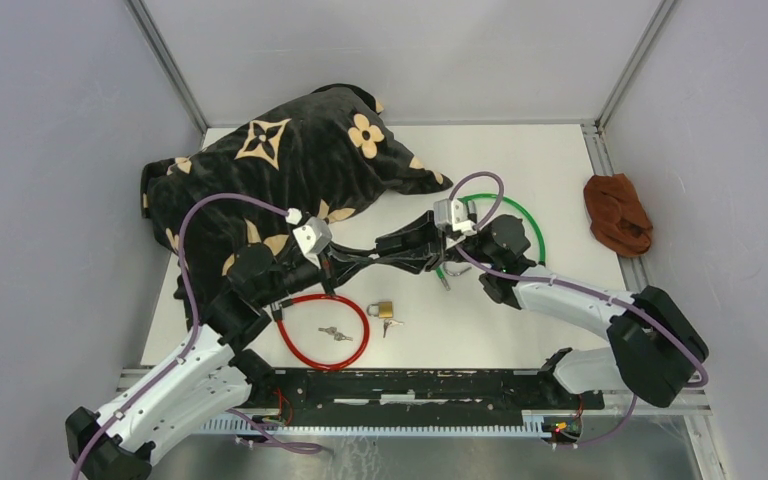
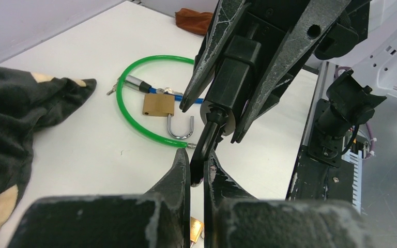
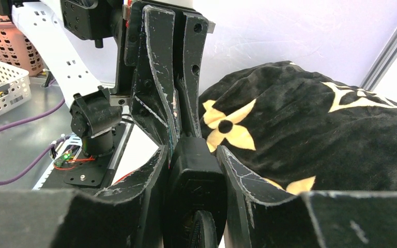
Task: Lock with the key
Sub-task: Lock the lock.
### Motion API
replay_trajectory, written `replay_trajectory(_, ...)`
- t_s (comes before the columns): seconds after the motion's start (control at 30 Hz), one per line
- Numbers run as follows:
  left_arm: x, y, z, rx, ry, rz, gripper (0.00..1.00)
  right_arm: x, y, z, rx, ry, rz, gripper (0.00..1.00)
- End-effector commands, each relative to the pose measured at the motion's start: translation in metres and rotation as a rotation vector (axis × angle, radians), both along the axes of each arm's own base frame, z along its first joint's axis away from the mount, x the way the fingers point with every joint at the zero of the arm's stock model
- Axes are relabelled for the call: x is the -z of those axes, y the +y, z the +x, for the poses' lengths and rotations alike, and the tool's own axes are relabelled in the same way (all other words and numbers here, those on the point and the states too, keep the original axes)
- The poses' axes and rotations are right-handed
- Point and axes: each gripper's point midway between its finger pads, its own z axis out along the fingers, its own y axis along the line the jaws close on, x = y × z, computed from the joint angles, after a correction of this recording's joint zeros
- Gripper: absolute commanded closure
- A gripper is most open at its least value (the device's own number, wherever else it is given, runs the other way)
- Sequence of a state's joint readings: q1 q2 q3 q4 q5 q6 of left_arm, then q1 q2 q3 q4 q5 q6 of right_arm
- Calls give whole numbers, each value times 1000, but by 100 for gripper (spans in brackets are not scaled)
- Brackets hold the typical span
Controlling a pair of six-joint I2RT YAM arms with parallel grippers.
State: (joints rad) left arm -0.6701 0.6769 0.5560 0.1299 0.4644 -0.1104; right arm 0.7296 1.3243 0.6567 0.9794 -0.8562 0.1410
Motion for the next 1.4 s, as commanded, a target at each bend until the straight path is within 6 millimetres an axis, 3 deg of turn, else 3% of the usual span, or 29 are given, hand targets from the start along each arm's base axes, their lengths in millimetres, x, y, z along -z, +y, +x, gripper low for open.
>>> replay_trajectory(0.0, -131, -7, -43, 193, -249, -290, 98, 72, 22, -6, -21, 159, -142, 100)
replay_trajectory(0.2, -139, -6, -53, 244, -180, -299, 98, 52, 30, -9, -48, 151, -77, 100)
replay_trajectory(0.57, -143, -15, -65, 322, -220, -286, 98, 70, 45, -6, -52, 197, -98, 100)
replay_trajectory(0.93, -153, -32, -70, 381, -239, -272, 98, 74, 52, 0, -51, 216, -82, 100)
replay_trajectory(1.17, -144, -47, -76, 428, -250, -245, 98, 74, 54, 2, -45, 209, -82, 100)
replay_trajectory(1.37, -150, -47, -73, 383, -296, -282, 98, 75, 54, 3, -38, 204, -92, 100)
